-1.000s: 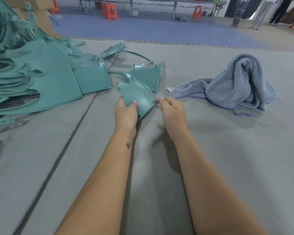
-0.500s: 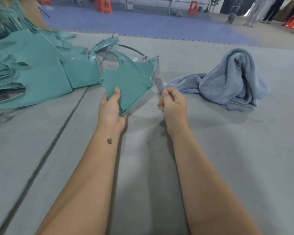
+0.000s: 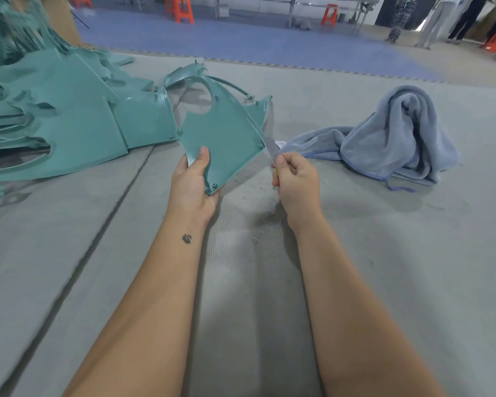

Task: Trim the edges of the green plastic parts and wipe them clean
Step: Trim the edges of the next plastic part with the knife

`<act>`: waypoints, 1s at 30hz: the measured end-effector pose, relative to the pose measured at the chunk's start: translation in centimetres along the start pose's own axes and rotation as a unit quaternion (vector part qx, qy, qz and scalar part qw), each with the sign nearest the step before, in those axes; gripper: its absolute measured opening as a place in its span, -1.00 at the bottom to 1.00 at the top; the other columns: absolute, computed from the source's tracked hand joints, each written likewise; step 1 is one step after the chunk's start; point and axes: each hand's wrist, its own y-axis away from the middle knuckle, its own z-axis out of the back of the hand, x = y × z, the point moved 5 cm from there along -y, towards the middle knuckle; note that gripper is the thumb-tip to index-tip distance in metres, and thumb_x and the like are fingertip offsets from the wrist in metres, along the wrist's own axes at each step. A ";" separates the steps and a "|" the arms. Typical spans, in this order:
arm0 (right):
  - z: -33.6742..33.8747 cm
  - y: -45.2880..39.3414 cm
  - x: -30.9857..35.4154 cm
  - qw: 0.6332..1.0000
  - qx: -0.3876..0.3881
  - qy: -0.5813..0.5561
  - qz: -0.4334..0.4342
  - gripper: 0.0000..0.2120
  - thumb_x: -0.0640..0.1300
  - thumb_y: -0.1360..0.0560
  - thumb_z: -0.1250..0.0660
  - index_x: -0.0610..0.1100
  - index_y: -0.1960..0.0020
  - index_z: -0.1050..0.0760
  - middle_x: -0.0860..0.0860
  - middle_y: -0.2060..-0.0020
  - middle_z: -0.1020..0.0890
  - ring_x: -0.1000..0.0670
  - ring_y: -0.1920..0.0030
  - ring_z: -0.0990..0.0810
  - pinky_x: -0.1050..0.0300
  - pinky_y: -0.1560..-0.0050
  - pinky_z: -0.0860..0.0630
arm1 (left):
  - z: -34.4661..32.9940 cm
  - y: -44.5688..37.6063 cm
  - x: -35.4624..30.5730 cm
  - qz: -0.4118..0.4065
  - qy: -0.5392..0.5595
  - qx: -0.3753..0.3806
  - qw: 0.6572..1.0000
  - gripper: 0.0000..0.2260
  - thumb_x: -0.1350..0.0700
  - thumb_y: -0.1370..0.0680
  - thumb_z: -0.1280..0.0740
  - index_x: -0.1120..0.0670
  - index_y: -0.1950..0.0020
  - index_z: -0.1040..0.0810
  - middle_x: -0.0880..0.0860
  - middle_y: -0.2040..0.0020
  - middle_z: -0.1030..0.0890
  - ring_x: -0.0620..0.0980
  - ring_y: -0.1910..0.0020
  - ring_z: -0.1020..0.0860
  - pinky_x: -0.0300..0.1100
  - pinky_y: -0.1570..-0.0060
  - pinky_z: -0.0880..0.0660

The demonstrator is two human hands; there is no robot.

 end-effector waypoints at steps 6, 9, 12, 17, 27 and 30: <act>0.0 0.1 0.0 1.000 0.014 -0.017 -0.012 -0.71 -0.24 -0.61 -0.21 -0.08 0.27 -0.47 0.02 0.48 -0.37 0.12 0.45 -0.29 0.32 0.45 -0.25 | 0.3 -0.2 0.1 0.000 0.012 0.001 1.000 -0.87 0.24 -0.63 -0.24 0.07 -0.09 -0.55 0.00 0.10 -0.72 -0.02 0.10 -0.69 -0.09 0.15 -0.63; -0.7 0.2 0.0 0.998 0.050 0.033 0.009 -0.74 -0.23 -0.60 -0.23 -0.09 0.26 -0.48 -0.03 0.45 -0.39 0.05 0.39 -0.32 0.18 0.35 -0.28 | 0.4 -0.2 0.0 -0.005 0.023 0.000 1.000 -0.86 0.23 -0.64 -0.22 0.08 -0.09 -0.55 0.02 0.08 -0.71 0.01 0.09 -0.69 -0.08 0.13 -0.64; -1.6 0.6 -0.1 0.992 0.105 0.065 0.018 -0.77 -0.21 -0.59 -0.25 -0.15 0.24 -0.51 -0.05 0.46 -0.41 0.05 0.40 -0.34 0.16 0.32 -0.29 | 0.6 -0.3 -0.3 -0.008 0.041 -0.014 0.999 -0.85 0.22 -0.64 -0.22 0.07 -0.10 -0.56 0.02 0.08 -0.71 0.00 0.11 -0.69 -0.10 0.21 -0.63; -0.3 0.3 0.2 0.996 0.049 -0.072 -0.021 -0.75 -0.19 -0.61 -0.23 -0.05 0.24 -0.51 0.07 0.50 -0.48 0.10 0.47 -0.37 0.31 0.42 -0.33 | 0.6 -0.2 -0.4 0.003 0.046 -0.020 0.999 -0.87 0.21 -0.62 -0.25 0.06 -0.10 -0.56 0.04 0.01 -0.70 0.02 0.06 -0.69 -0.14 0.28 -0.60; 0.1 -0.1 0.1 0.994 0.020 -0.103 -0.015 -0.80 -0.16 -0.64 -0.20 -0.08 0.15 -0.49 0.06 0.47 -0.54 0.06 0.49 -0.45 0.25 0.42 -0.43 | -0.3 0.6 -0.3 0.005 0.042 0.012 0.999 -0.86 0.25 -0.63 -0.22 0.08 -0.09 -0.54 0.03 0.09 -0.70 -0.01 0.13 -0.68 -0.16 0.28 -0.61; 0.0 0.0 0.0 0.994 0.030 -0.108 -0.014 -0.78 -0.15 -0.63 -0.20 -0.06 0.18 -0.49 0.07 0.49 -0.48 0.08 0.51 -0.35 0.26 0.49 -0.33 | -0.2 0.6 -0.3 0.011 0.044 0.006 0.999 -0.85 0.25 -0.63 -0.22 0.08 -0.09 -0.54 0.05 0.04 -0.69 0.00 0.11 -0.68 -0.16 0.28 -0.60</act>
